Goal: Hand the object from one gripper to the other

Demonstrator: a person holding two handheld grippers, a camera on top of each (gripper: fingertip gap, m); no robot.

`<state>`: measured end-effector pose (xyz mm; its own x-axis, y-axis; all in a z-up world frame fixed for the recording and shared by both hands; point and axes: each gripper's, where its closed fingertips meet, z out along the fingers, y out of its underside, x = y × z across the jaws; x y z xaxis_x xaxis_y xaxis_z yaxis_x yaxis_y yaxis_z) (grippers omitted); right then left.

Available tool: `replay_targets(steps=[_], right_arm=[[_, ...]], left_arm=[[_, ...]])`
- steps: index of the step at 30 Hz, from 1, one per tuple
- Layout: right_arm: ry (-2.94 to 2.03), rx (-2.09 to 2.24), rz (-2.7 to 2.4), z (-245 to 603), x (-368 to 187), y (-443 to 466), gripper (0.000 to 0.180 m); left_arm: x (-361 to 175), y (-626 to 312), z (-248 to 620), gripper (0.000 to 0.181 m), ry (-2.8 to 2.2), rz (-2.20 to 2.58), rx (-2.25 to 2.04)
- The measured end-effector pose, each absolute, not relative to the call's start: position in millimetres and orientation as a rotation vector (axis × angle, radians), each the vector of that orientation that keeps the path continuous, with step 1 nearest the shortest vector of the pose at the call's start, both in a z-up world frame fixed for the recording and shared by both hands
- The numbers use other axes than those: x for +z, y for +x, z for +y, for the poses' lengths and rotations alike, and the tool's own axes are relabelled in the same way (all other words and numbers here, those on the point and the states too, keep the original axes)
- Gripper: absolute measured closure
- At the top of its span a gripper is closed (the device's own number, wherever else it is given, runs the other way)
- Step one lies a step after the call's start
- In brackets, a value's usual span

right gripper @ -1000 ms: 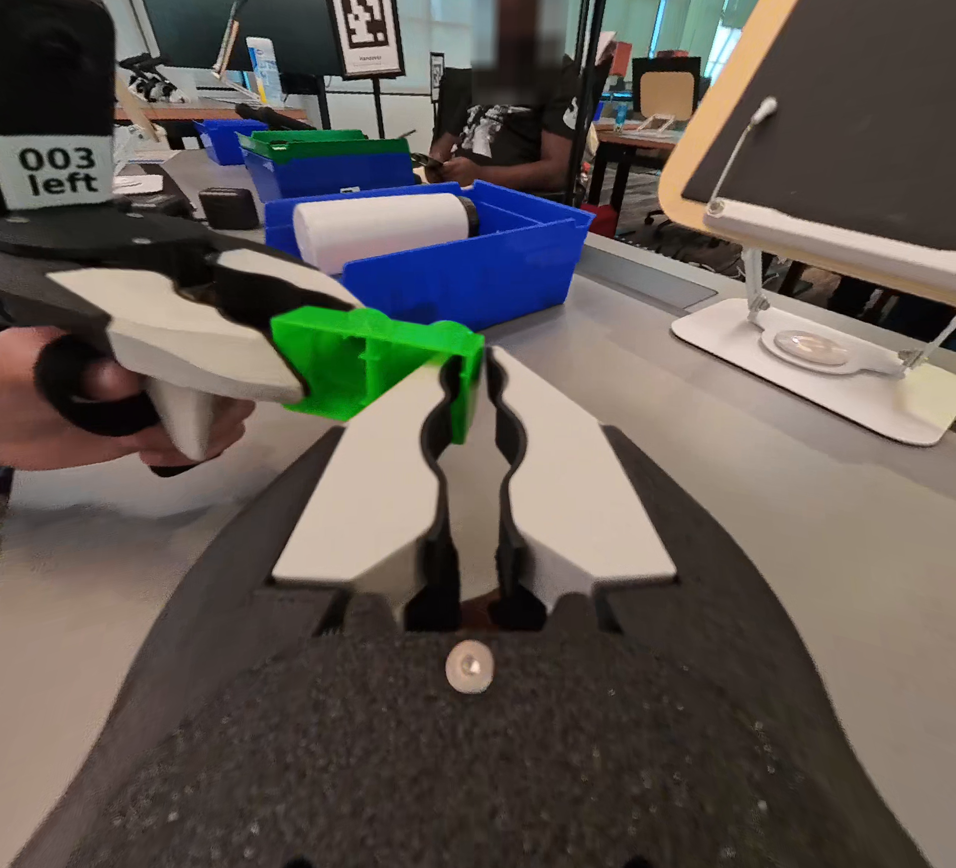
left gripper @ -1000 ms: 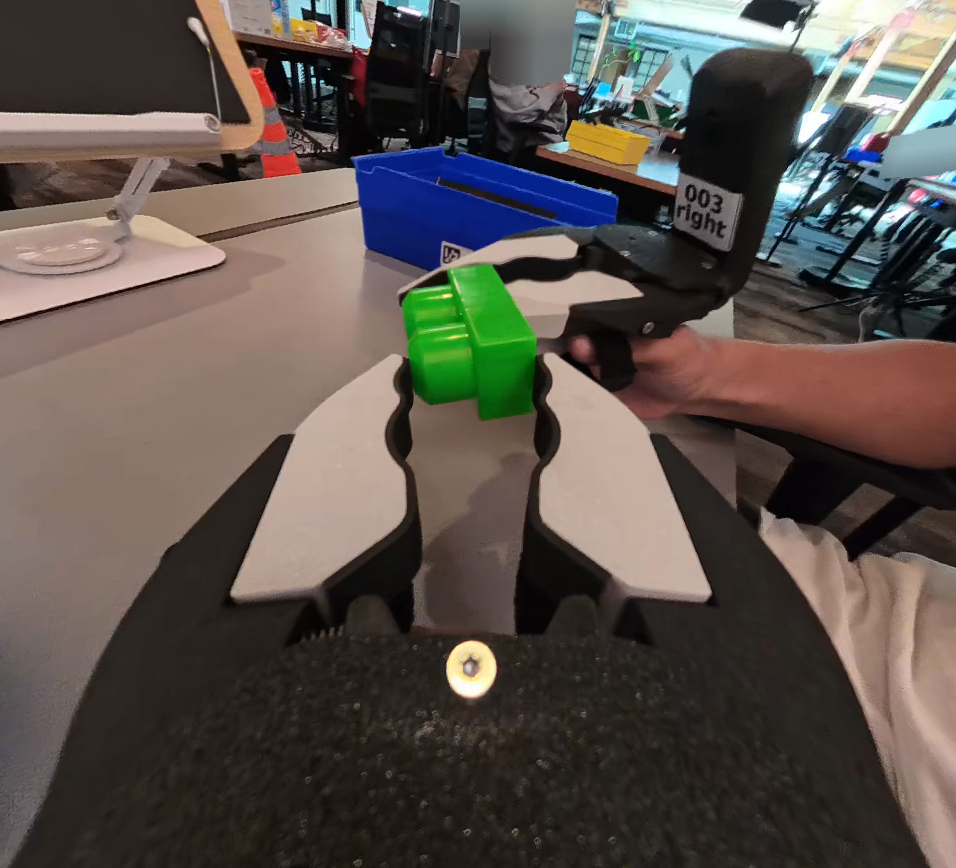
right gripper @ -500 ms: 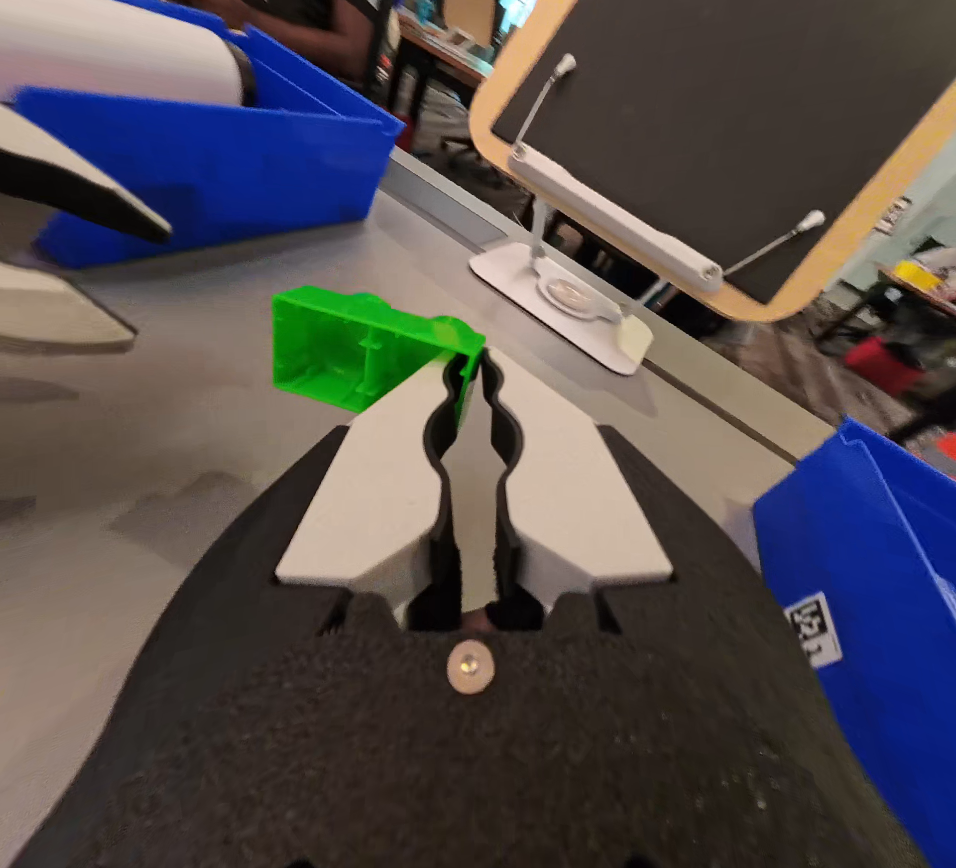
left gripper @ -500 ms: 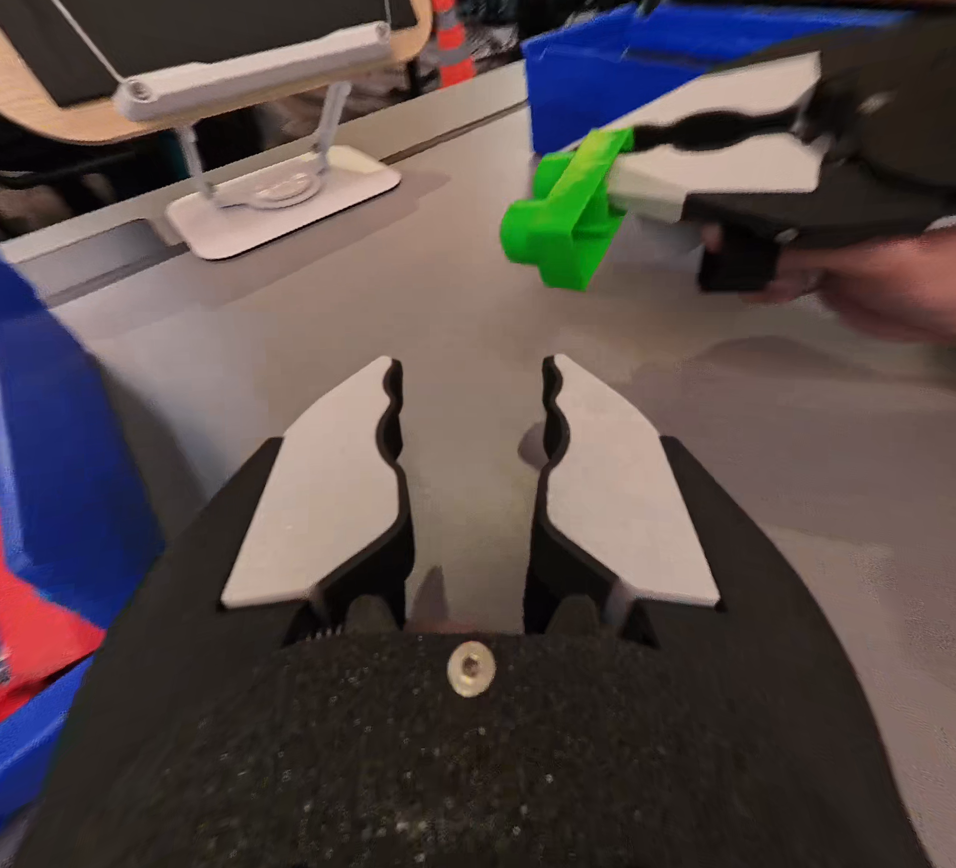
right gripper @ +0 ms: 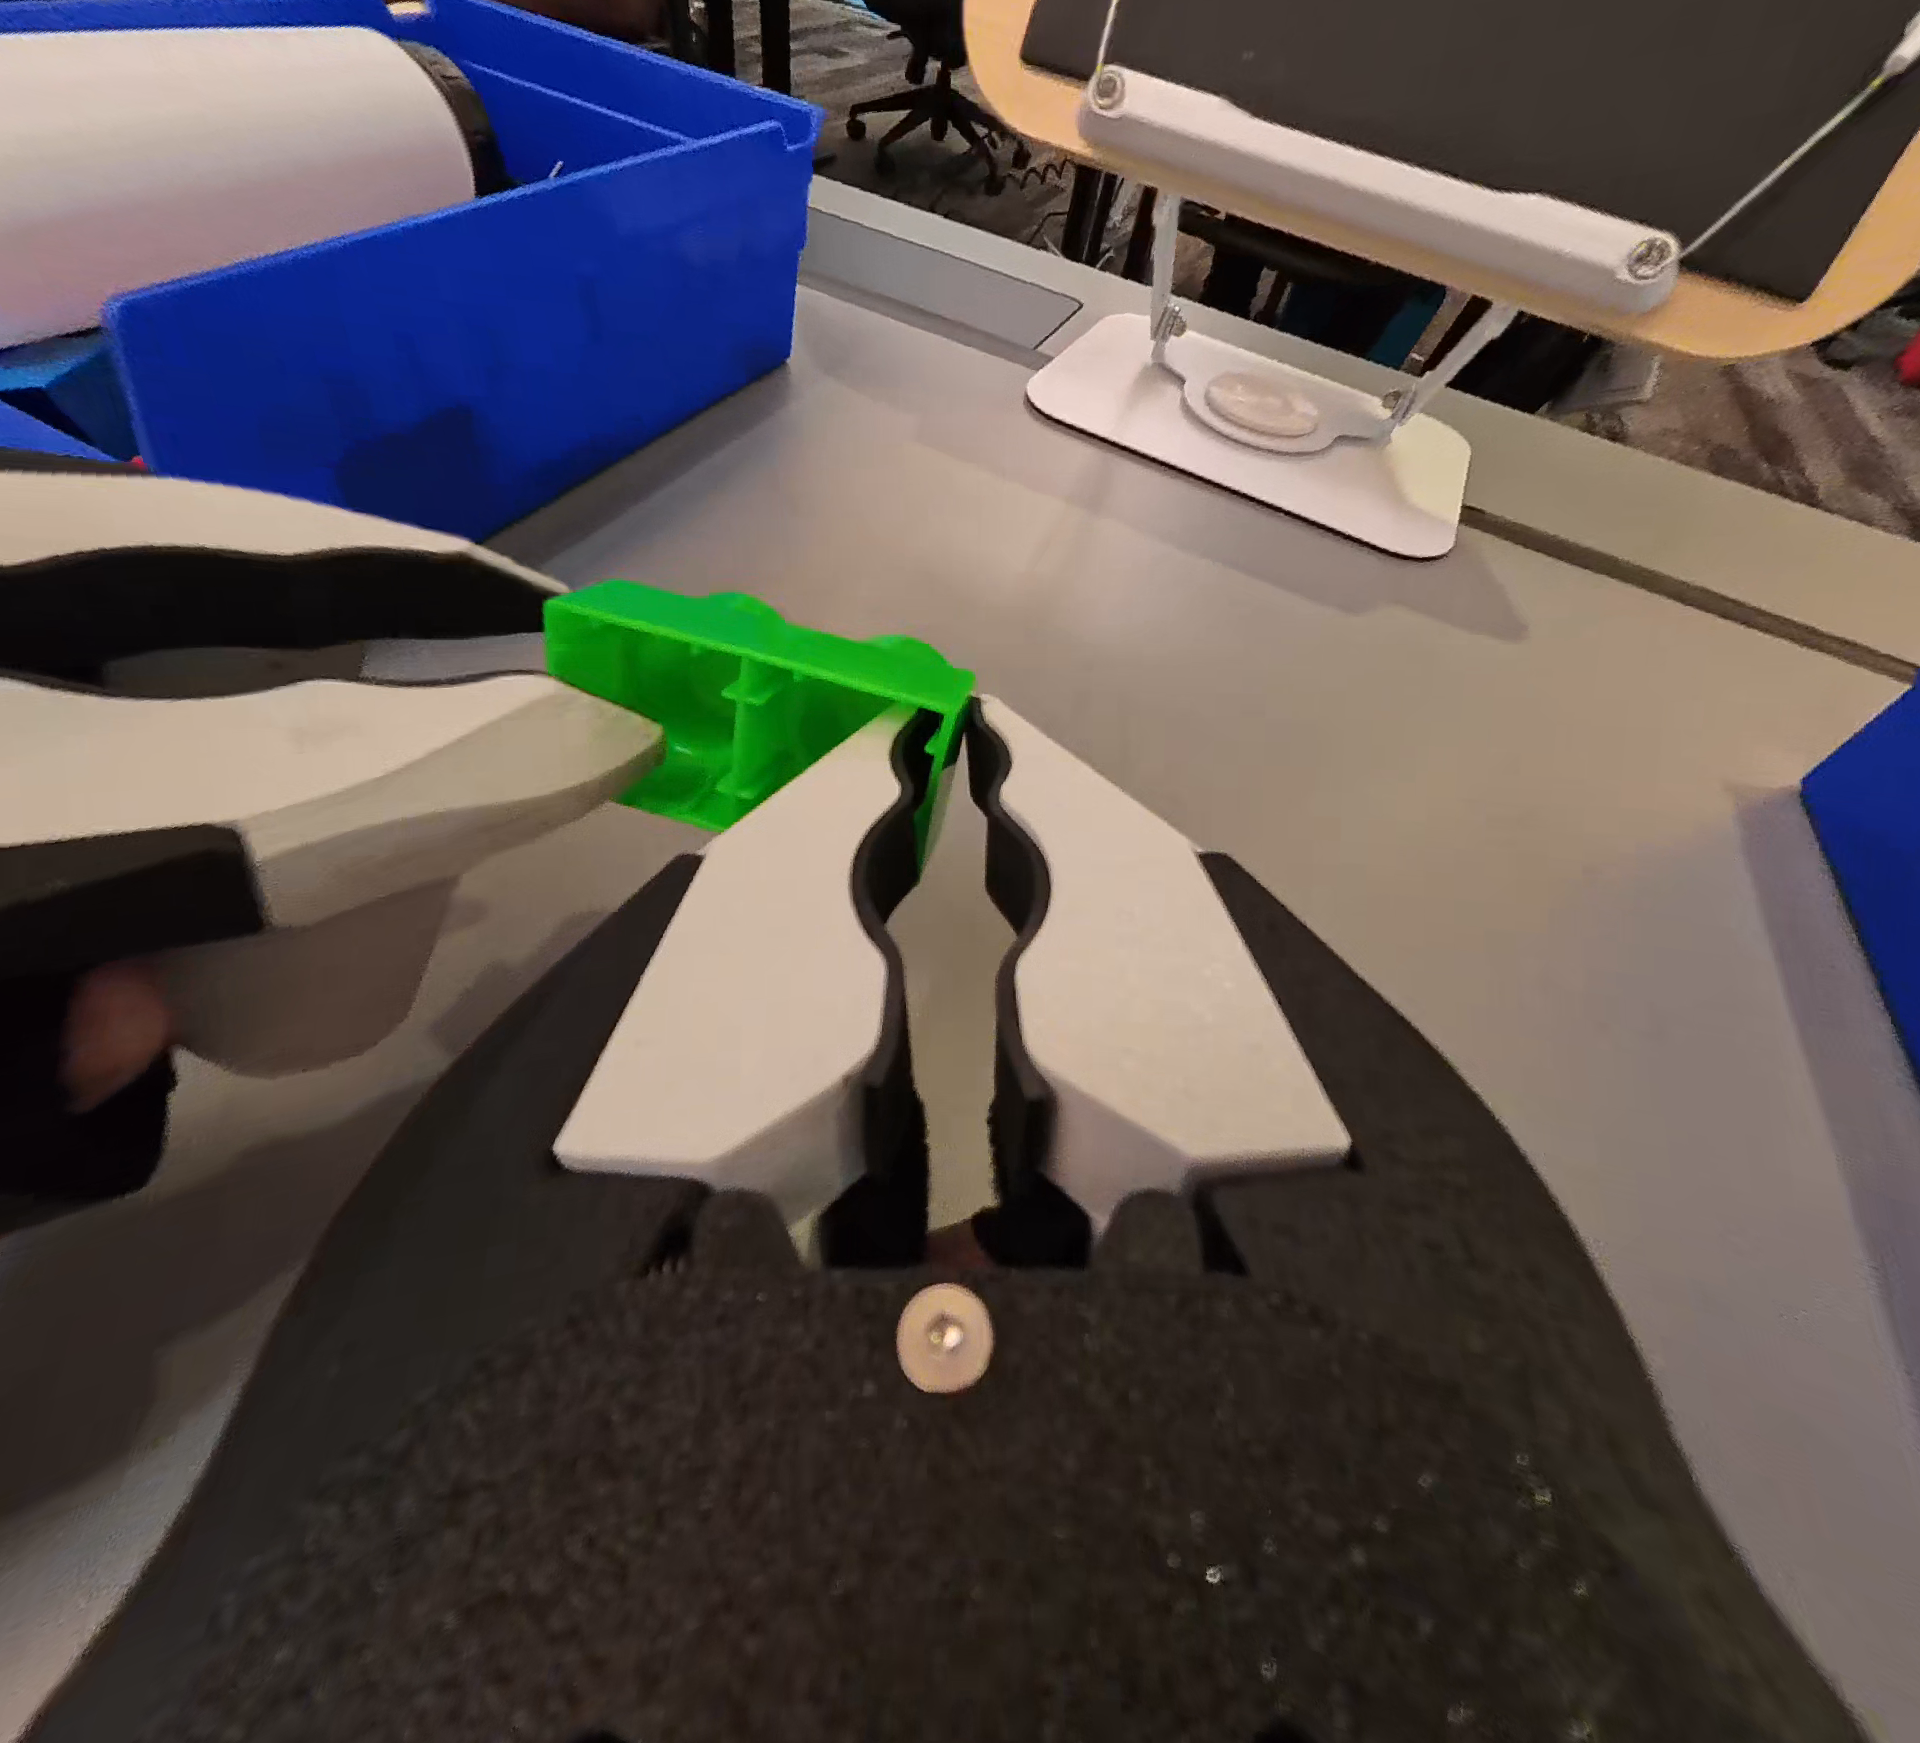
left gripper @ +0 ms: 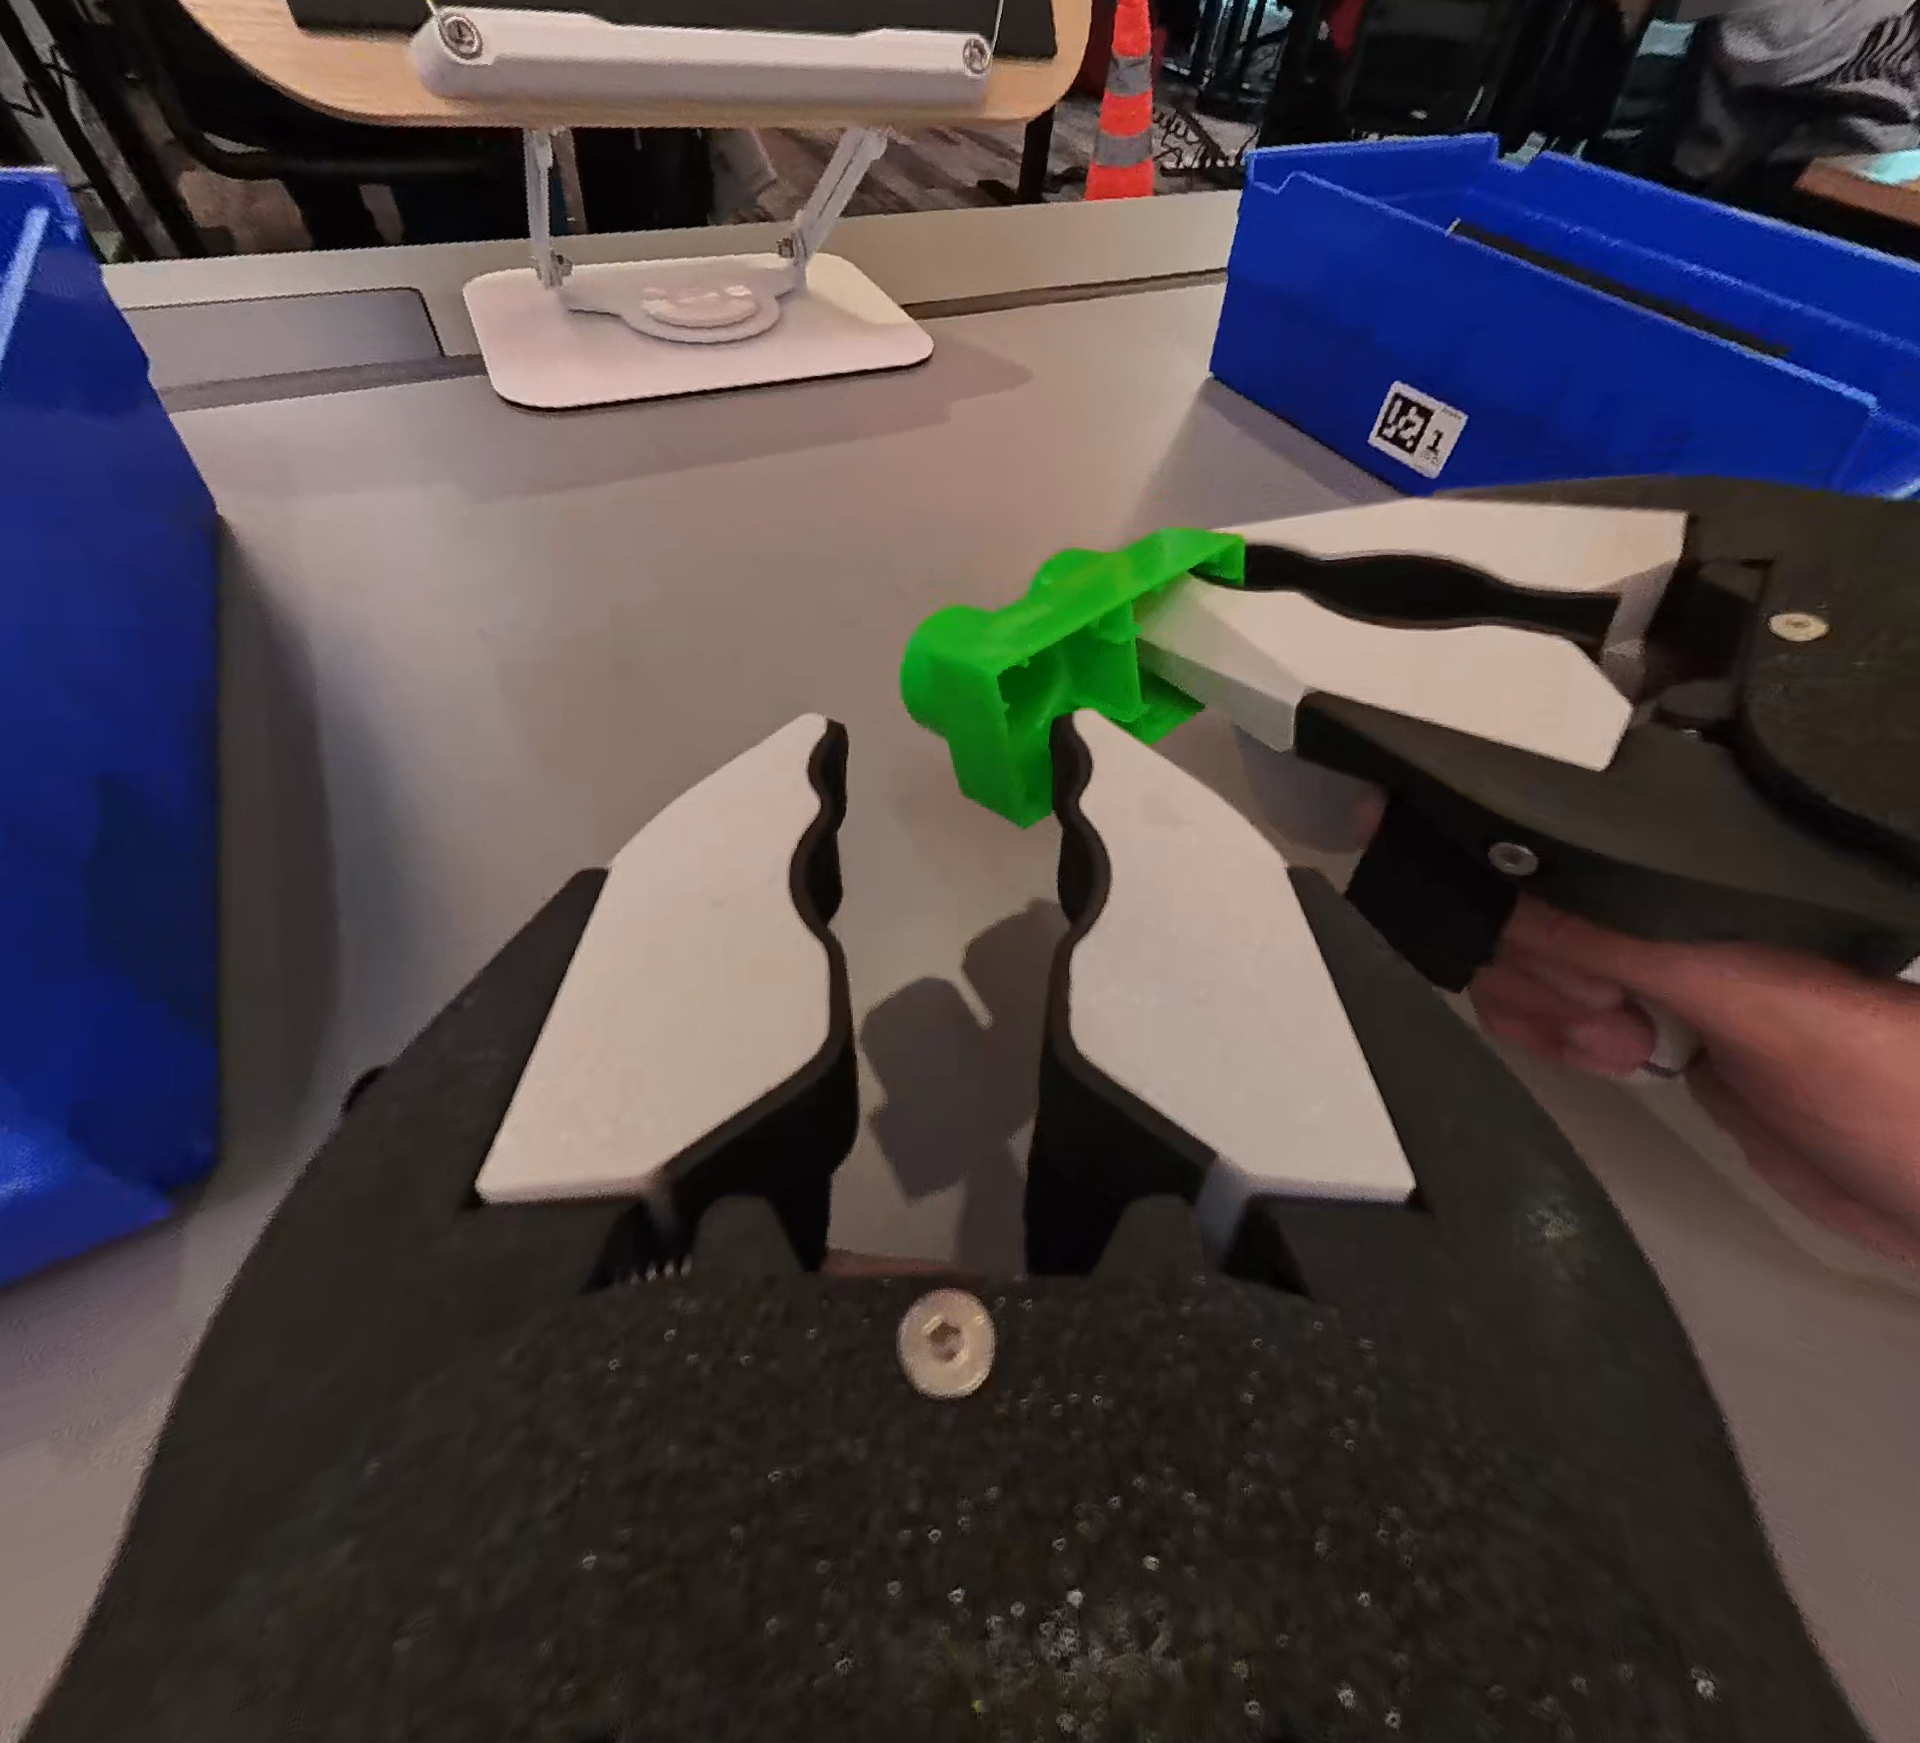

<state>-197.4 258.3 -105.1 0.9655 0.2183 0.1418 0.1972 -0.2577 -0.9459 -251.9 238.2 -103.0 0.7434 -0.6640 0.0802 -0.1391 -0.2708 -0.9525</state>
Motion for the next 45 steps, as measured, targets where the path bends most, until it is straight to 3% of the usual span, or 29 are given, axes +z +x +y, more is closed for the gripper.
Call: replay_targets(steps=[8,17,24,28,30,32,45], right_arm=[[-1.756,0.111,-0.386,243,-91,-226,0.166],[-1.560,0.342,-0.660,215,-67,-244,0.142],[-1.632,1.065,-0.860,175,-81,-230,0.121],[-1.766,1.350,-0.976,165,-102,-229,0.095],[-1.652,1.579,-1.015,147,-79,-238,0.086],[-1.507,1.583,-1.003,143,-58,-245,0.087],[-1.462,1.428,-1.009,144,-62,-275,0.084]], left_arm=[[-102,-267,248,0.173,-1.777,0.599,-0.422],[-101,-287,263,0.177,-1.826,0.615,-0.566],[-70,-275,220,0.178,-1.501,0.990,-1.117],[-63,-270,203,0.178,-1.473,1.022,-1.334],[-63,-267,197,0.178,-1.470,1.037,-1.416],[-67,-263,192,0.178,-1.471,1.066,-1.452],[-71,-248,162,0.178,-1.433,1.185,-1.558]])
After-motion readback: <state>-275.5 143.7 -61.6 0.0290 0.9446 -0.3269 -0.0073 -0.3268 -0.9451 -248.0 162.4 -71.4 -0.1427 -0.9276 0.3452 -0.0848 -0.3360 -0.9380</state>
